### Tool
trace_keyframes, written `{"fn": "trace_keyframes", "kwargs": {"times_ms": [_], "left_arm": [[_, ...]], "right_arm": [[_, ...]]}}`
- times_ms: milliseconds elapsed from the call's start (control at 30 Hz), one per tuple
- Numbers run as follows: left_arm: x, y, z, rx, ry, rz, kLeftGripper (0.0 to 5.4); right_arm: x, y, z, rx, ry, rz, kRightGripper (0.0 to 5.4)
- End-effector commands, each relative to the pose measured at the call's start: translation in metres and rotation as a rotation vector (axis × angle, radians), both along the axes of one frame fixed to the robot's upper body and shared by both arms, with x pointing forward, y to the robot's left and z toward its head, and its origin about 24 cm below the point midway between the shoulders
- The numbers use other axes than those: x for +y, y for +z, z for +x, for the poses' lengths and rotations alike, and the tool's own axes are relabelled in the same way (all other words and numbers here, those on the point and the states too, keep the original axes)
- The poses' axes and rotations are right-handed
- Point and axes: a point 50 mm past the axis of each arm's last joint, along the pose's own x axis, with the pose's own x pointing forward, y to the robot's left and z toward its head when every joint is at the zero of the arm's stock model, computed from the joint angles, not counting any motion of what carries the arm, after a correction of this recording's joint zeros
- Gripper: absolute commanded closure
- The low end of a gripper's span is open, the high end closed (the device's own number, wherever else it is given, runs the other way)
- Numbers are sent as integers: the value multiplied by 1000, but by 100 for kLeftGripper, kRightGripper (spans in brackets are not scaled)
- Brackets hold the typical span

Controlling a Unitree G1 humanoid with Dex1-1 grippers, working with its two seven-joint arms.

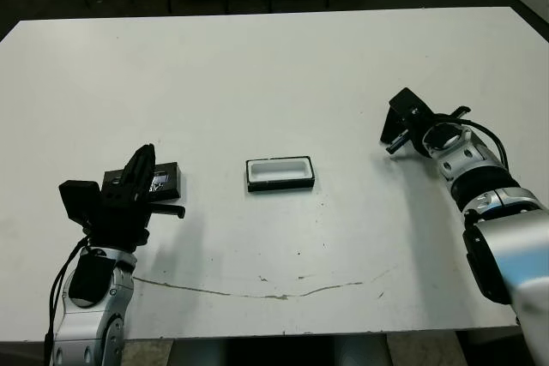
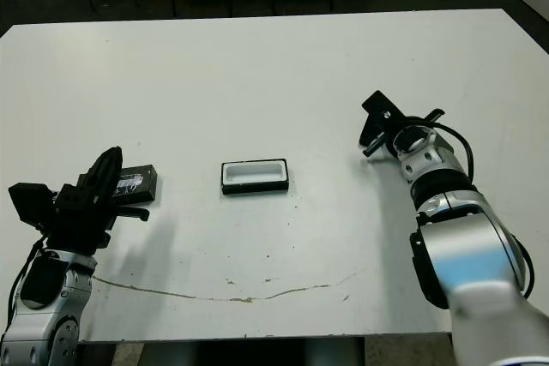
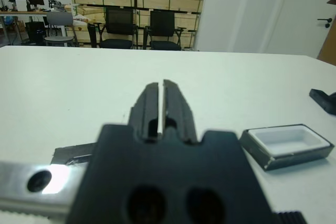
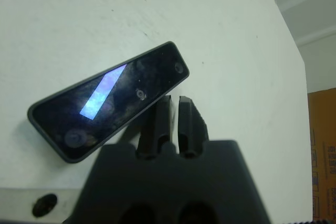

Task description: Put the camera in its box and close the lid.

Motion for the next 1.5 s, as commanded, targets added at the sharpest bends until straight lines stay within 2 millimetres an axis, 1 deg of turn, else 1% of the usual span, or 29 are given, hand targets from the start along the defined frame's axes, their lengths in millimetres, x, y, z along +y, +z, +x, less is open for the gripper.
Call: {"fn": "trace_keyframes", "kwargs": {"times_ms": [33,400,500,867,933,1100,1233,1367,1500], "left_arm": [[2,-5,-2,30,5,1,539],[2,-5,-4,38,5,11,539],[2,-5,-4,40,4,9,539],[2,-6,-4,38,4,0,539],[2,-5,-4,34,5,7,539],[2,-4,-3,36,9,5,539],[2,-4,-2,36,9,10,539],[1,-3,-3,40,10,10,539],[1,-3,-2,36,6,13,539]], "right_arm": [[6,-19,-8,73,17,0,540],[17,-21,-6,36,57,-14,540],[22,-23,-6,29,52,32,540],[40,-26,-5,14,112,64,540],[43,-27,-6,12,109,112,540],[55,-29,-6,3,194,102,540],[64,-31,-8,19,248,140,540],[69,-33,-9,20,291,149,540],[69,-32,-9,30,301,151,540]]}}
